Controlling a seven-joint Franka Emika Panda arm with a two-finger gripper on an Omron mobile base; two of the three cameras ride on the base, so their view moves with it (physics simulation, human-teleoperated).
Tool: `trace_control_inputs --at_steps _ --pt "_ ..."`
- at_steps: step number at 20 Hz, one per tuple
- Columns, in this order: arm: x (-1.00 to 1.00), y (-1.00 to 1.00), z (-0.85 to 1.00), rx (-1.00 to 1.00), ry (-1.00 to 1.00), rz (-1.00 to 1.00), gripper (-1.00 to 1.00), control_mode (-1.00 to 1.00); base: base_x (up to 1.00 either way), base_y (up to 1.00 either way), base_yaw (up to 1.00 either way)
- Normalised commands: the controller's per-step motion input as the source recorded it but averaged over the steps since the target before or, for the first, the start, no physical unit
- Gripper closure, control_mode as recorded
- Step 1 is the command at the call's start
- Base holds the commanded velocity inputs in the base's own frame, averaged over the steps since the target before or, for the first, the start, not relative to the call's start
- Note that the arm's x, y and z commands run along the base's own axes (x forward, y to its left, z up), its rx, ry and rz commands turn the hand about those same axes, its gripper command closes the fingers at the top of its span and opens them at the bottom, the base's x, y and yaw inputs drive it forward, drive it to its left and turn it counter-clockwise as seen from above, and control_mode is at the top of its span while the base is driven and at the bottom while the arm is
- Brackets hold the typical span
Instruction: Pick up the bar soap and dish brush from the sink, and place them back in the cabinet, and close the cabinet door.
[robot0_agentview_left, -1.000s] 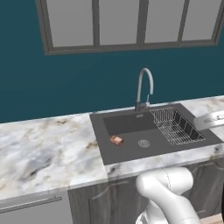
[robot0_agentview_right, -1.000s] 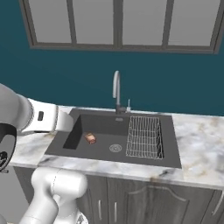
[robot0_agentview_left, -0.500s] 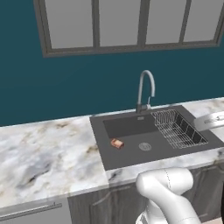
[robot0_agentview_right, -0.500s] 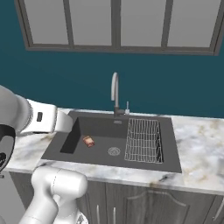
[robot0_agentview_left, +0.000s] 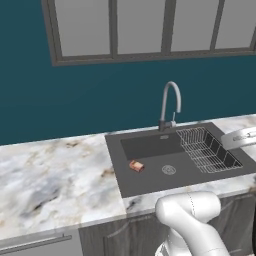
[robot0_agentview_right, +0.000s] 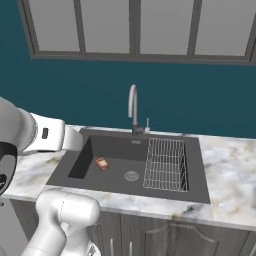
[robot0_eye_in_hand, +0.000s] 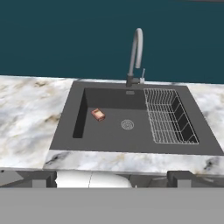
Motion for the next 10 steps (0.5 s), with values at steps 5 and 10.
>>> trace_control_inputs --at_steps 5,10 --pt "0.00 0.00 0.00 0.00 0.00 0.00 -1.00 1.00 0.07 0.00 0.03" --pt "0.00 0.00 0.00 0.00 0.00 0.00 -1.00 1.00 0.00 0.00 0.00"
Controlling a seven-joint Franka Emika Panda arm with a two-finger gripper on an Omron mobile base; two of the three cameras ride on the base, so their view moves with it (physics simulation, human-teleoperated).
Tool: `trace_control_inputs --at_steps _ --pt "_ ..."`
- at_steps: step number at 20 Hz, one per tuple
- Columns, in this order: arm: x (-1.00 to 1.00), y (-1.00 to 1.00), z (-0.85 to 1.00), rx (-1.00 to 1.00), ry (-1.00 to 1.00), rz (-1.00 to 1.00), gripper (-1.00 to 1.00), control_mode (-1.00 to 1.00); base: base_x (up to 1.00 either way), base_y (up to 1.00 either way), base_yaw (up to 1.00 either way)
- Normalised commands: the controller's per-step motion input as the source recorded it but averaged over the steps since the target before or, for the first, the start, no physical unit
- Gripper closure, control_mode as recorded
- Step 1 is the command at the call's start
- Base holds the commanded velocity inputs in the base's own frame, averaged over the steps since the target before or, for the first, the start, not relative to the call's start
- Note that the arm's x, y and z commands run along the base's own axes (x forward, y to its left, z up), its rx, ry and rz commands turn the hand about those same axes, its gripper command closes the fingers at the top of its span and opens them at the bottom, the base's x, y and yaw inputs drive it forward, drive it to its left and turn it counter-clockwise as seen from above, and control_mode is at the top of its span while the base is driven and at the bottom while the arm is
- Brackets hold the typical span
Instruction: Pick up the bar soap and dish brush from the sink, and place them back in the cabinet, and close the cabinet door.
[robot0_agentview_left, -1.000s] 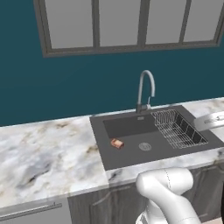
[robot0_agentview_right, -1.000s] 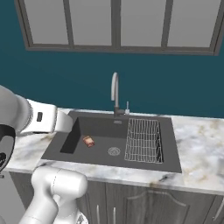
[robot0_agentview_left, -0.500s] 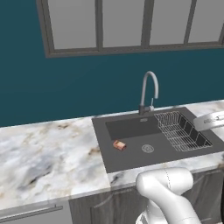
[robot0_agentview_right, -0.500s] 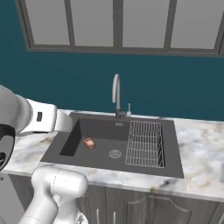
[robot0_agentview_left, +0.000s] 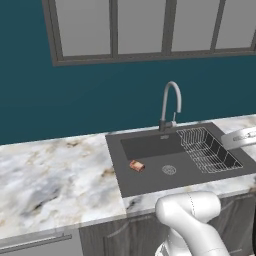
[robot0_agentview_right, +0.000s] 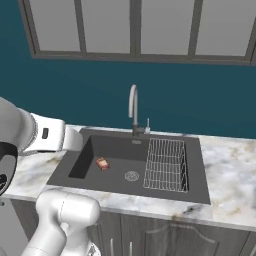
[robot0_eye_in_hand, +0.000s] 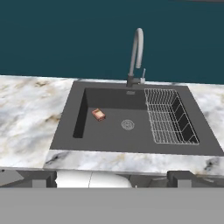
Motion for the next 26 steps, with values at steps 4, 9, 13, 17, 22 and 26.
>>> trace_control_inputs --at_steps 4,9,13,17,22,26 --pt "0.00 0.00 0.00 0.00 0.00 0.00 -1.00 1.00 0.00 0.00 0.00" --pt "0.00 0.00 0.00 0.00 0.00 0.00 -1.00 1.00 0.00 0.00 0.00" --pt "0.00 0.00 0.00 0.00 0.00 0.00 -1.00 1.00 0.00 0.00 0.00" --pt "0.00 0.00 0.00 0.00 0.00 0.00 -1.00 -1.00 0.00 0.00 0.00" --pt "0.00 0.00 0.00 0.00 0.00 0.00 -1.00 -1.00 0.00 0.00 0.00" --pt "0.29 0.00 0.00 0.00 0.01 0.00 -1.00 -1.00 0.00 0.00 0.00"
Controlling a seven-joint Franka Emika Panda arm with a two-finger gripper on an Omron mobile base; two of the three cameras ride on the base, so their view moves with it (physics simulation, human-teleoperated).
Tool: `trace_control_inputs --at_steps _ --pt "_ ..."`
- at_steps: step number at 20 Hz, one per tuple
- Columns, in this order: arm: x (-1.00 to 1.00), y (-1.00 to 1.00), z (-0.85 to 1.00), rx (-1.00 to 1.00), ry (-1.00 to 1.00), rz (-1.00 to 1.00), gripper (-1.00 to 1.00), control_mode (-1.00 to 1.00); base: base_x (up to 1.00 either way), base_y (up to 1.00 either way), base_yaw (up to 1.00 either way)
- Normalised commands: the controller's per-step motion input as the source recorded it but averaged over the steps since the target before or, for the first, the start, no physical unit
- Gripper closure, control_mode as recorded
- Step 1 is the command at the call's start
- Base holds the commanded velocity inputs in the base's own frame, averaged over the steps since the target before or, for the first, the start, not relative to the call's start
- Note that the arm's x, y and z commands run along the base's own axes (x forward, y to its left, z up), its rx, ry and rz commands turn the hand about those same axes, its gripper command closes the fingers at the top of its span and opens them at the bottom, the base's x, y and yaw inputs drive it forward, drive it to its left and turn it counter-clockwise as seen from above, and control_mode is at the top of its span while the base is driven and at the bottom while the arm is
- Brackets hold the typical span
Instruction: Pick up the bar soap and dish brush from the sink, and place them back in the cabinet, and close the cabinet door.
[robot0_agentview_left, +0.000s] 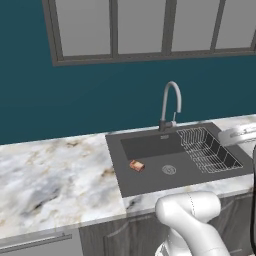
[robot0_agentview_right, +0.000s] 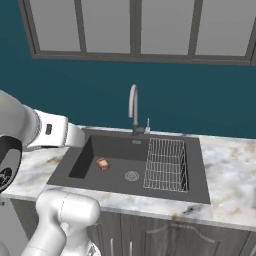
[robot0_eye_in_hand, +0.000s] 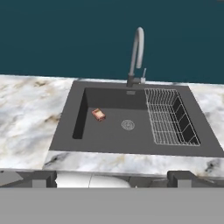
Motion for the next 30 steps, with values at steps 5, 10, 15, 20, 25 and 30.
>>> trace_control_inputs --at_steps 5,10,15,20,25,30 --pt "0.36 0.07 0.00 0.00 0.07 0.00 -1.00 -1.00 0.00 0.00 0.00" --pt "0.16 0.09 0.00 -0.01 0.01 0.03 -1.00 -1.00 0.00 0.00 0.00" --pt "0.20 0.13 0.00 -0.02 0.02 0.09 -1.00 -1.00 0.00 0.00 0.00" --pt "0.28 0.17 -0.01 -0.02 0.07 0.09 -1.00 -1.00 0.00 0.00 0.00" --pt "0.23 0.14 -0.10 -0.04 0.05 0.08 -1.00 -1.00 0.00 0.00 0.00" --pt "0.26 0.08 -0.20 -0.05 0.04 0.07 -1.00 -1.00 0.00 0.00 0.00"
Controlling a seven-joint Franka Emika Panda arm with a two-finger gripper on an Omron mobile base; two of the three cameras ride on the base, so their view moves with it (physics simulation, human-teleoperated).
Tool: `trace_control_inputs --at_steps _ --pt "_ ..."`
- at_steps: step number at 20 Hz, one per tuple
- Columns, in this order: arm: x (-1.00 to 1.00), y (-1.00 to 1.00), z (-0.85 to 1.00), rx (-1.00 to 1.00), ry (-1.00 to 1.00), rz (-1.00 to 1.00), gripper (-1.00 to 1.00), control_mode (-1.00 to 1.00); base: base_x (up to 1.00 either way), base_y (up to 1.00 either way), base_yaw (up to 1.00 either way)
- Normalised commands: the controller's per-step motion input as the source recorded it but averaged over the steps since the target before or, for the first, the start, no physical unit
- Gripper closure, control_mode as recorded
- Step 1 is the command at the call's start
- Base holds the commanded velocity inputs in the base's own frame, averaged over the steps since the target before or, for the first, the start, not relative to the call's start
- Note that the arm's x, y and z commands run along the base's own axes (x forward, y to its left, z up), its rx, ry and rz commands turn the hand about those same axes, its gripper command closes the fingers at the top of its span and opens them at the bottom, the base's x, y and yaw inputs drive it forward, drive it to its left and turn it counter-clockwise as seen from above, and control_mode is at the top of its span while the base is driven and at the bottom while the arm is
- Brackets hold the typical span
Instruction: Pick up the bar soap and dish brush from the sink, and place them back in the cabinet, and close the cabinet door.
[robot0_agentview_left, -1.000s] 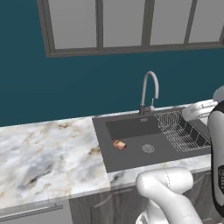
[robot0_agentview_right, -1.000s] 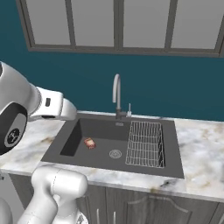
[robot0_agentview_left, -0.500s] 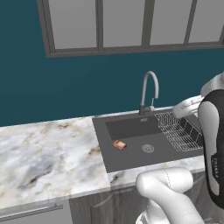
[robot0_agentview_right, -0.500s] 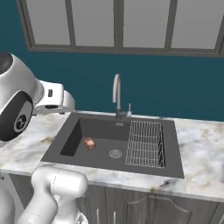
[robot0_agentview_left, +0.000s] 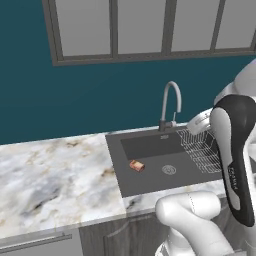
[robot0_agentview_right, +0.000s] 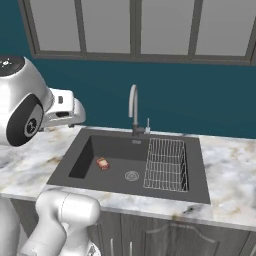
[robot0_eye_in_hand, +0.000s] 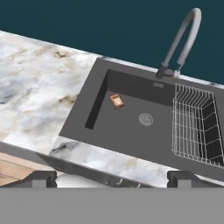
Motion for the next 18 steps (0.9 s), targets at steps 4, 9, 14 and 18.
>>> trace_control_inputs --at_steps 4,9,14,18 --pt "0.28 0.01 -0.27 -0.03 0.02 0.05 -1.00 -1.00 0.00 0.00 0.00" --pt "0.36 0.10 -0.21 -0.04 0.04 0.00 -1.00 -1.00 0.00 0.00 0.00" --pt "0.40 0.11 -0.16 -0.02 0.09 0.00 -1.00 -1.00 0.00 0.00 0.00" --pt "0.30 0.00 -0.11 0.00 0.11 0.04 -1.00 -1.00 0.00 0.00 0.00"
